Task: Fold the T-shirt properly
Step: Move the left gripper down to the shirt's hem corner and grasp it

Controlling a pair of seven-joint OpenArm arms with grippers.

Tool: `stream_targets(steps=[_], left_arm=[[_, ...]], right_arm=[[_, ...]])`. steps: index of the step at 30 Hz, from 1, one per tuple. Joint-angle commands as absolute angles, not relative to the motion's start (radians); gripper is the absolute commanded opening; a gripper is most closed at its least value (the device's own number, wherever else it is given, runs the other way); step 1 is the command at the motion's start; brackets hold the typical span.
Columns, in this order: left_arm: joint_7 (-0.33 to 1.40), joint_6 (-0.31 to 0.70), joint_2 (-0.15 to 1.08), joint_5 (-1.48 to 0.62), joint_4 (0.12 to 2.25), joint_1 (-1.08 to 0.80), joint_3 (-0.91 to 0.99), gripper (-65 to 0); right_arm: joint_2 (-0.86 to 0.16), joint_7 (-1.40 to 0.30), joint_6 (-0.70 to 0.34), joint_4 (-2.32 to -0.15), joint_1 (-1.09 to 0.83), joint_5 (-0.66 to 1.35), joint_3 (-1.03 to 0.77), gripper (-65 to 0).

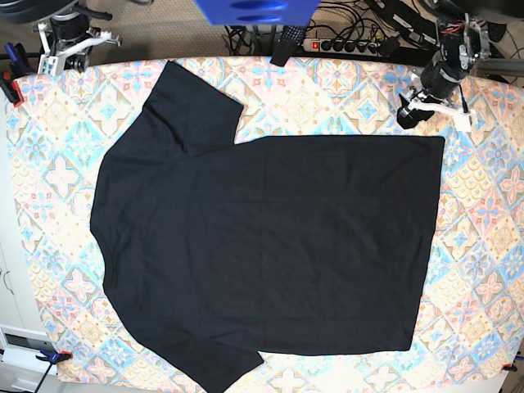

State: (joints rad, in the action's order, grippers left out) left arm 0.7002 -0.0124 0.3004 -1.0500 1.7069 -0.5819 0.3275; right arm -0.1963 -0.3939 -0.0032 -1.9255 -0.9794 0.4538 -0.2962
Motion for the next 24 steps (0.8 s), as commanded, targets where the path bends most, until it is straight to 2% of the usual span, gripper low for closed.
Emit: stream_targets(steps=[1,10,24], left_arm=[[0.687,-0.004,0.311,-1.079,1.701,-0.572,0.346,-41.9],[0.687,-0.004,0.257,-1.098,1.593,-0.499,0.412,-41.7],[0.687,-0.004,0.259,-1.101,1.432,-0.360,0.414,-41.7]], right_arm=[[-0.200,-0.380,-0.002,-1.940,-0.993,0.456,-0.305,-64.8],[-0.200,-0.381,-0.002,-1.948,-0.993,0.456,-0.274,-64.7],[-0.200,-0.381,-0.002,-1.948,-0.993,0.456,-0.209,-64.7]])
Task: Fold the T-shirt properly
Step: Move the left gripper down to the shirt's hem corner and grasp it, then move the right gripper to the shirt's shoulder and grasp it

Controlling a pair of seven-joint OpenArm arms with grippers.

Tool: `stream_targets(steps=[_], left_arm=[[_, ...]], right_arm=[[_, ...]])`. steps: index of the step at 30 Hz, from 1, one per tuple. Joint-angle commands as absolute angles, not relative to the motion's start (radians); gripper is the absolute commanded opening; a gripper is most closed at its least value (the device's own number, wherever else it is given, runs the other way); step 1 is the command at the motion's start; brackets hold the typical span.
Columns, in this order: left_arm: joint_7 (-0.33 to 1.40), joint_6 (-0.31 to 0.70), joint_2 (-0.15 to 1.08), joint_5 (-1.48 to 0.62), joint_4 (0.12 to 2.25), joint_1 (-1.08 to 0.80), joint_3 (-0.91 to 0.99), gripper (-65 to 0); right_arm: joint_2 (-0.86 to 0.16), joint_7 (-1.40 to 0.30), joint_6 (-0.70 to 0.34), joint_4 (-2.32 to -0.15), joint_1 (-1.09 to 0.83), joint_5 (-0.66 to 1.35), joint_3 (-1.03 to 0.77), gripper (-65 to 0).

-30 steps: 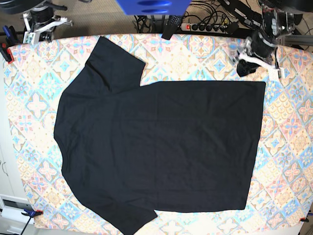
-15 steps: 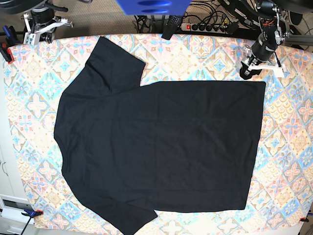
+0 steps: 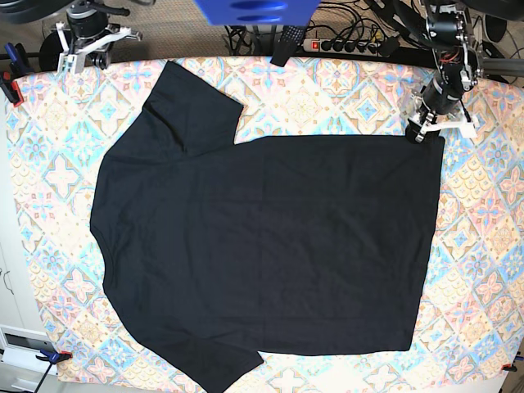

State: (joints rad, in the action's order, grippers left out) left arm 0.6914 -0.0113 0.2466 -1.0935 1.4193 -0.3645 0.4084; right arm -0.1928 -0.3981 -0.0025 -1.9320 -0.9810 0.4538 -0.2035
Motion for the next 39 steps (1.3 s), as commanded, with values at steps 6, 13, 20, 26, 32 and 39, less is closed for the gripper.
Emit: stream_targets(steps=[6,13,20,26,32,39], left_arm=[[0.685,-0.005,0.254,-1.099,1.377,-0.306,0.414,-41.7],[0.687,-0.004,0.254,-1.099,1.331,-0.260,0.414,-44.1],[0.688,-0.004,0.262,-1.153,1.331,-0.282,0.407,-65.0],[0.688,-0.004,0.295,-1.214,1.331,-0.315,0.407,-65.0],[0.688,-0.004,0.308,-1.234,1.331,-0.321,0.407,-65.0],[0.688,-0.004,0.315,-1.236,1.331,-0.337,0.407,-65.0]], right_arm=[[-0.199,-0.381,-0.002,-1.948,-0.993,0.456,-0.208,-64.7],[-0.199,-0.381,-0.002,-1.948,-0.989,0.456,-0.208,-64.6],[-0.199,-0.381,-0.002,-1.948,-0.952,0.456,-0.199,-54.5],[-0.199,-0.386,-0.002,-1.943,-0.900,0.460,-0.162,-45.8],[-0.197,-0.544,-0.002,-1.940,-0.783,0.464,-0.142,-43.3],[-0.186,-0.634,-0.002,-1.903,-0.647,0.661,-0.143,-40.9]])
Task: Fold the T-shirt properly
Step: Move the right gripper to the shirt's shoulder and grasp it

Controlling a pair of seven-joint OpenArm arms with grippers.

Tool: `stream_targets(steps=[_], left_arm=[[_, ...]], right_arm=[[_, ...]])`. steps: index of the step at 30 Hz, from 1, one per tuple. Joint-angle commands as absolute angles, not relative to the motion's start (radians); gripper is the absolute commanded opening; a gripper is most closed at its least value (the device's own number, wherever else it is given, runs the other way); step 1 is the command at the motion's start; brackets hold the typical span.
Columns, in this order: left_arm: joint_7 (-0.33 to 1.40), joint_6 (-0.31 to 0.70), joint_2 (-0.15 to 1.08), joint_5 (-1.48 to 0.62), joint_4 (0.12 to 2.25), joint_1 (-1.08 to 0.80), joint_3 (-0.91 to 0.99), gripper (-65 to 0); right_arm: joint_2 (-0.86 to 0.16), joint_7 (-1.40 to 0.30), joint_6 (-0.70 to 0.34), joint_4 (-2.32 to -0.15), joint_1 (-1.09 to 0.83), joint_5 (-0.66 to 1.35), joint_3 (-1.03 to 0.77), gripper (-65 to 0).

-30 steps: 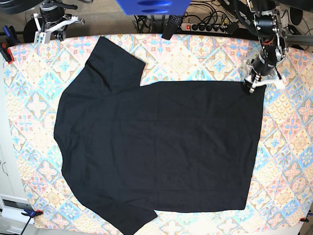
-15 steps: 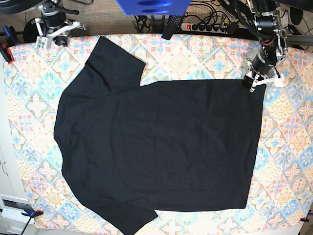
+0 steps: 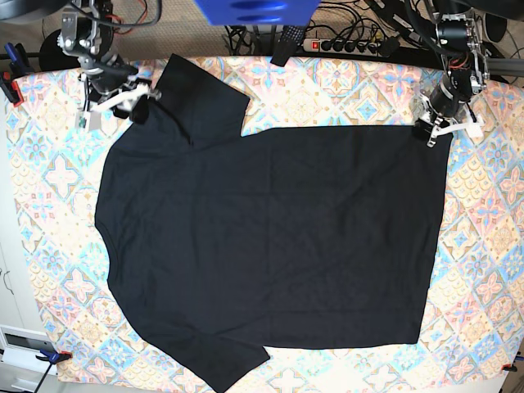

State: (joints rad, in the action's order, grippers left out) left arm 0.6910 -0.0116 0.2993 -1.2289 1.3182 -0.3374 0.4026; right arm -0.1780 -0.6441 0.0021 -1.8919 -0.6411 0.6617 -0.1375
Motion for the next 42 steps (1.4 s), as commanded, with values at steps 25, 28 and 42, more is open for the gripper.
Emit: stream_targets(steps=[25,28,42], left_arm=[[0.688,-0.004,0.315,-1.241,1.331,-0.334,0.407,-65.0],[0.688,-0.004,0.315,-1.241,1.331,-0.334,0.407,-65.0],[0.762,-0.004,0.317,-1.241,1.339,-0.337,0.410,-65.0]], right_arm=[[-0.185,-0.647,-0.005,-1.666,-0.602,0.740,-0.025,-40.9],[-0.185,-0.647,-0.005,-1.666,-0.602,0.740,0.001,-40.9],[-0.183,-0.648,-0.005,-1.604,-0.539,0.742,0.081,-53.1]])
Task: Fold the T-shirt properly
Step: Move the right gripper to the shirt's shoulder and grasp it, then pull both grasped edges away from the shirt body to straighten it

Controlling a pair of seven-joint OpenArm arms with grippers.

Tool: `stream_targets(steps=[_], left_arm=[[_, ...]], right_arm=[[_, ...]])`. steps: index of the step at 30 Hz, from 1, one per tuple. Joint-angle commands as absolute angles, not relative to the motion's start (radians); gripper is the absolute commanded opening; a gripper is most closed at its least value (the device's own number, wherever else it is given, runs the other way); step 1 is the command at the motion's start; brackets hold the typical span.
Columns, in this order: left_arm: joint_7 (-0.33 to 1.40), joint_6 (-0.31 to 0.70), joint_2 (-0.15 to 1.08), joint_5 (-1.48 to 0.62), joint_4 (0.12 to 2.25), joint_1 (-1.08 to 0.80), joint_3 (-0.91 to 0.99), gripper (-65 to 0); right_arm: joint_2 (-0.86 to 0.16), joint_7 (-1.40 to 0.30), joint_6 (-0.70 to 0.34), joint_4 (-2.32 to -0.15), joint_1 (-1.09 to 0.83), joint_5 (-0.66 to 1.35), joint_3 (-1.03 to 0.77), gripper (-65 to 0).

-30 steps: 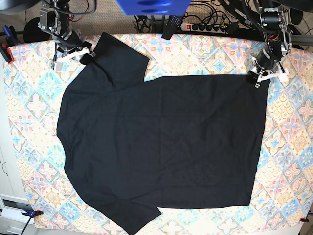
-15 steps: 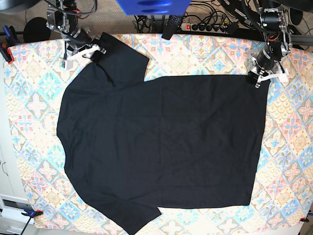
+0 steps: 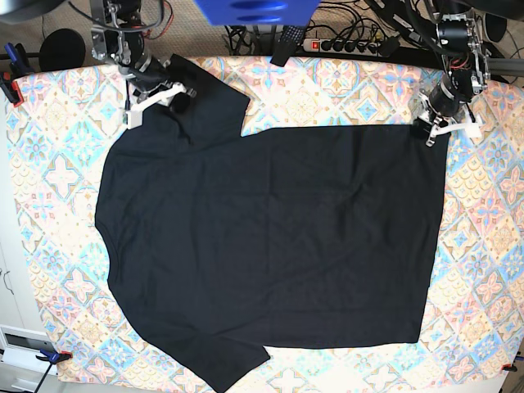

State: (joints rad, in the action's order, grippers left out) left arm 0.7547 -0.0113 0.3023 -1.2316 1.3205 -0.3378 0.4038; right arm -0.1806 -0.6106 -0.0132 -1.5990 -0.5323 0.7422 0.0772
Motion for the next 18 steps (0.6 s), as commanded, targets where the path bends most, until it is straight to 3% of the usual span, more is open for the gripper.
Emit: stream_targets(steps=[1,4,11,18], left_arm=[[0.769,-0.004,0.317,-1.241,1.357,-0.340,0.410,-65.0],[0.773,-0.004,0.317,-1.237,1.434,-0.386,0.412,-65.0],[0.779,-0.004,0.317,-1.234,1.541,-0.492,0.412,-65.0],[0.780,-0.004,0.315,-1.234,1.555,-0.608,0.412,-65.0]], right_arm=[[-0.183,-0.650,-0.005,-1.613,-0.539,0.742,0.081,-56.6],[-0.189,-0.645,-0.005,-1.650,-0.572,0.757,0.062,-65.0],[-0.191,-0.653,-0.005,-1.727,-0.720,0.828,-0.160,-64.8],[-0.216,-0.653,-0.005,-1.782,-0.839,0.875,-0.229,-64.8]])
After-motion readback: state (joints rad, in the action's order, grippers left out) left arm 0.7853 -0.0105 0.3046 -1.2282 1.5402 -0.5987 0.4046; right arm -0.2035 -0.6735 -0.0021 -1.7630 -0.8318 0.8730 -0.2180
